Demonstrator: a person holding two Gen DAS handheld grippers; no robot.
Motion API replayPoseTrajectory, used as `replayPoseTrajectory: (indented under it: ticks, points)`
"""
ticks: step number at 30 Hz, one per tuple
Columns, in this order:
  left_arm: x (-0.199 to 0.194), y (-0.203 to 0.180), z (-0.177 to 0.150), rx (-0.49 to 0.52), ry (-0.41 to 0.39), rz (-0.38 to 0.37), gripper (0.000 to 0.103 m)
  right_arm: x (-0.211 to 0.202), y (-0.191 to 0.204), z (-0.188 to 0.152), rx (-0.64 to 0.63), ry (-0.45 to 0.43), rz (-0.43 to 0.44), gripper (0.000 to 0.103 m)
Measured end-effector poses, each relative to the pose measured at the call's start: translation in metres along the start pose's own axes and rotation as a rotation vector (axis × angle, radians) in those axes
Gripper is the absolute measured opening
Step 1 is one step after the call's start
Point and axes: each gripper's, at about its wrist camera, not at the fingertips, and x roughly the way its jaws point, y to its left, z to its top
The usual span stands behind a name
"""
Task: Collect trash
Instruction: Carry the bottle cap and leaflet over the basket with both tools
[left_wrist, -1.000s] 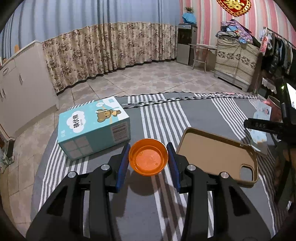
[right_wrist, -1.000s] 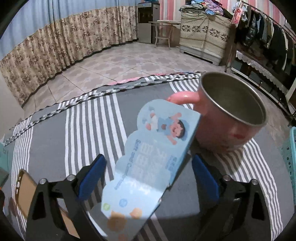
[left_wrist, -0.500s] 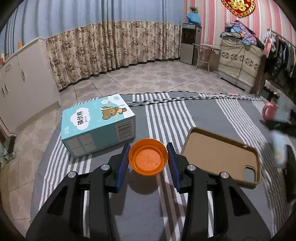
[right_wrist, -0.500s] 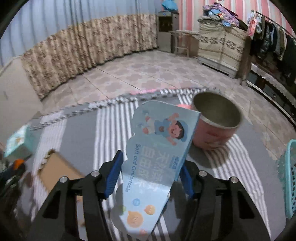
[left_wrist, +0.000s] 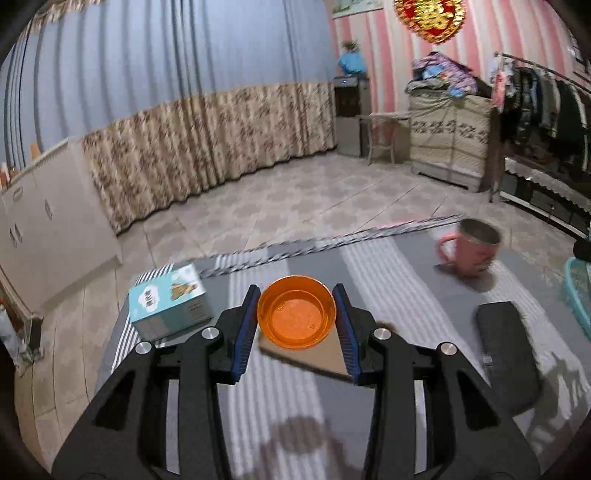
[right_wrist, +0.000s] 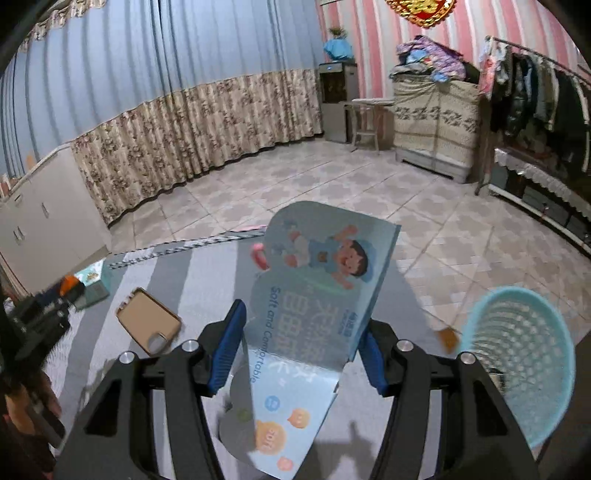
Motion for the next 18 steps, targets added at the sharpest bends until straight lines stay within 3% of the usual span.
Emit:
replayPoseTrajectory:
  ticks: [10,18]
  points:
    - [-0.049,-0.104,0.002,0.022,-0.050,-0.117,0.039,-0.065,-0.107,-0.030,0.024,-0.064,-0.114,0.058]
    - [-0.067,-0.189,-0.005,0.080,-0.047,-0.217,0.039,-0.086,-0.176,-0.051,0.112,-0.075,-0.176,0.058]
